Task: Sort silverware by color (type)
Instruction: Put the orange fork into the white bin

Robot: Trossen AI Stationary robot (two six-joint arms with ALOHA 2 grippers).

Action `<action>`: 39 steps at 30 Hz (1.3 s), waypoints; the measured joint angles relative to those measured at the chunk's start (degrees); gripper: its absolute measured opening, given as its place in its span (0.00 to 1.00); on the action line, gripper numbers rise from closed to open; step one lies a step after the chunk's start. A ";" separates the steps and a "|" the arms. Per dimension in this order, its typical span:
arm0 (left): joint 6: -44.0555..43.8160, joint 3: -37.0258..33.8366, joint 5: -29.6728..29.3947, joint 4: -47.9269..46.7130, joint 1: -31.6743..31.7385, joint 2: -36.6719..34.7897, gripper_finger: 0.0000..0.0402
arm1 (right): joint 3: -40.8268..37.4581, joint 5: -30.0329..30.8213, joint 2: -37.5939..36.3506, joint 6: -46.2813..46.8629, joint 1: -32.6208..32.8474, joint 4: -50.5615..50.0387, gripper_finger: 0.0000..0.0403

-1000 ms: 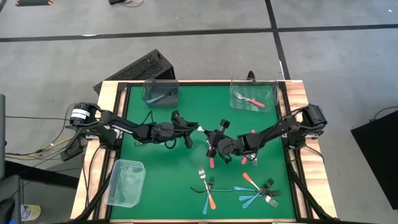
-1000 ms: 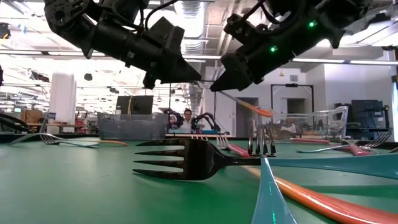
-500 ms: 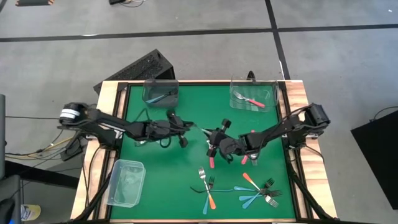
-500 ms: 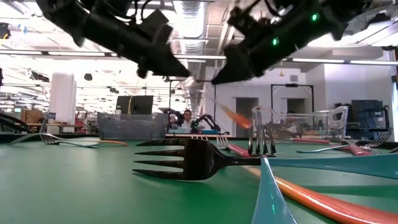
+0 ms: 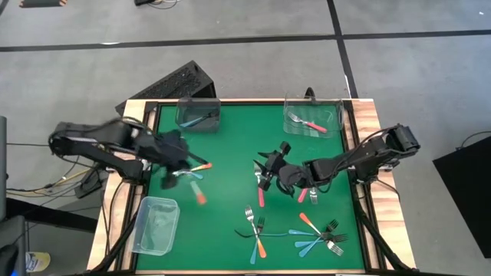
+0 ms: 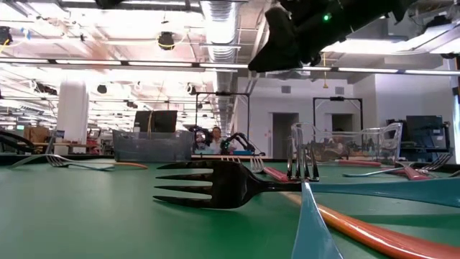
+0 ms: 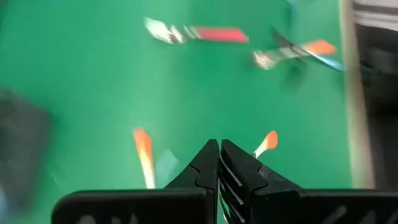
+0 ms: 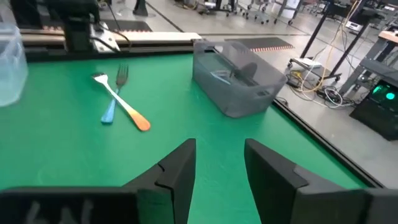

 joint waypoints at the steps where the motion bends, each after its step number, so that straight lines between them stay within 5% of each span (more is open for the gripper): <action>1: -1.48 2.14 2.83 -3.72 -0.34 0.20 0.00 | 0.00 0.00 0.02 0.38 -0.15 -0.05 0.41; 8: -15.57 -1.23 10.68 -17.28 -5.91 -0.12 0.00 | 0.00 -0.07 2.80 6.73 -0.45 -1.42 0.41; 22: -27.58 -25.25 24.43 -3.44 -13.91 0.18 0.00 | -0.02 -0.50 3.13 5.79 0.98 -3.24 0.41; 34: -29.96 -27.24 23.57 1.14 -13.87 0.16 0.01 | -0.02 -2.02 2.91 6.35 -0.84 -4.09 0.41; 39: -30.90 -27.24 22.20 4.13 -13.87 0.36 0.13 | -0.02 -2.03 2.91 6.70 -0.84 -4.55 0.41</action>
